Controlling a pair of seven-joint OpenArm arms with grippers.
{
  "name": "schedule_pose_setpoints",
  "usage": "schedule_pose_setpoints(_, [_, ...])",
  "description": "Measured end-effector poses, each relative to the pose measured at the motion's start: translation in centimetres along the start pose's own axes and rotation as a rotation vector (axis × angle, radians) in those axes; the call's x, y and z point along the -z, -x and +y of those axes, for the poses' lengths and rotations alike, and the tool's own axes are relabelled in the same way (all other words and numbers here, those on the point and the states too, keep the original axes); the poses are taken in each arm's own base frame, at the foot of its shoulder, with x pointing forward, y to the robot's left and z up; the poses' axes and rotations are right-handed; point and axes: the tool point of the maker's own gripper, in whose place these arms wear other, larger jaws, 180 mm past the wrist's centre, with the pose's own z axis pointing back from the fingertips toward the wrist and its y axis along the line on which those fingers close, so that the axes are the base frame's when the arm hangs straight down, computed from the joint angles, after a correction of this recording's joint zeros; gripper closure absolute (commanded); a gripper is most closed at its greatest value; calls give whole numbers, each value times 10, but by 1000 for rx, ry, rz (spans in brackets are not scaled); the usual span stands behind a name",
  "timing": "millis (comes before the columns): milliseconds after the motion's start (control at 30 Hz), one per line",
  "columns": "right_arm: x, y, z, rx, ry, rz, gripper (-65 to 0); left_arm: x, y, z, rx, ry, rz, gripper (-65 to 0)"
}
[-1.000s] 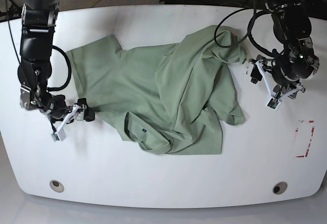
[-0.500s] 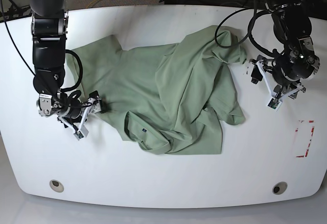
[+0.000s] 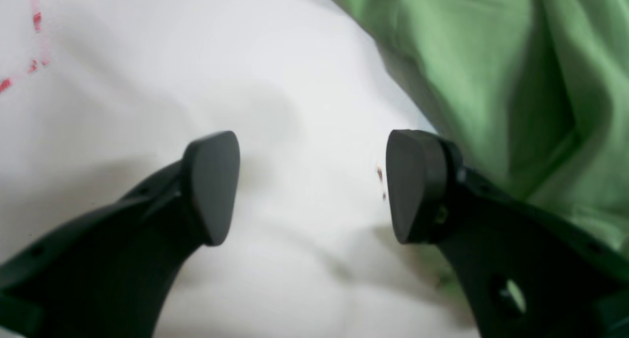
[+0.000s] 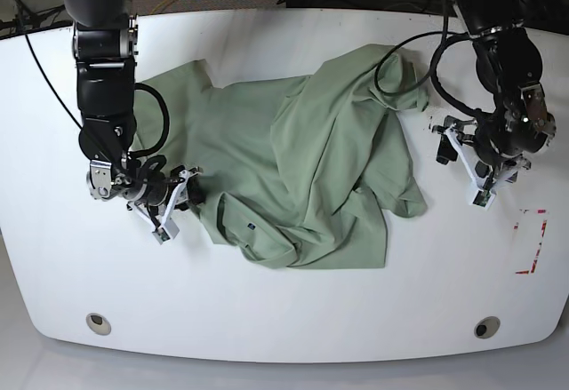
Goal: Fold the T-shirt properly
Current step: 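Move both grippers to opposite shirt edges and grasp them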
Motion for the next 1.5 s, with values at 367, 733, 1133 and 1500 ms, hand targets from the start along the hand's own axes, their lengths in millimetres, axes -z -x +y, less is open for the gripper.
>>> schedule_pose_setpoints(367, [1, 0, 3, 3, -7, -1, 0, 46, -32, -24, -144, 151, -21, -435])
schedule_pose_setpoints(733, [2, 0, 4, 2, -8, 0, 0, 93, -31, -55, -275, 284, 2, -436])
schedule_pose_setpoints(1133, [1, 0, 4, 2, -7, -1, 0, 109, -45, -88, -188, 351, -10, -428])
schedule_pose_setpoints(1500, [1, -1, 4, 1, -7, -1, 0, 111, -34, -95, -186, 365, 6, 0])
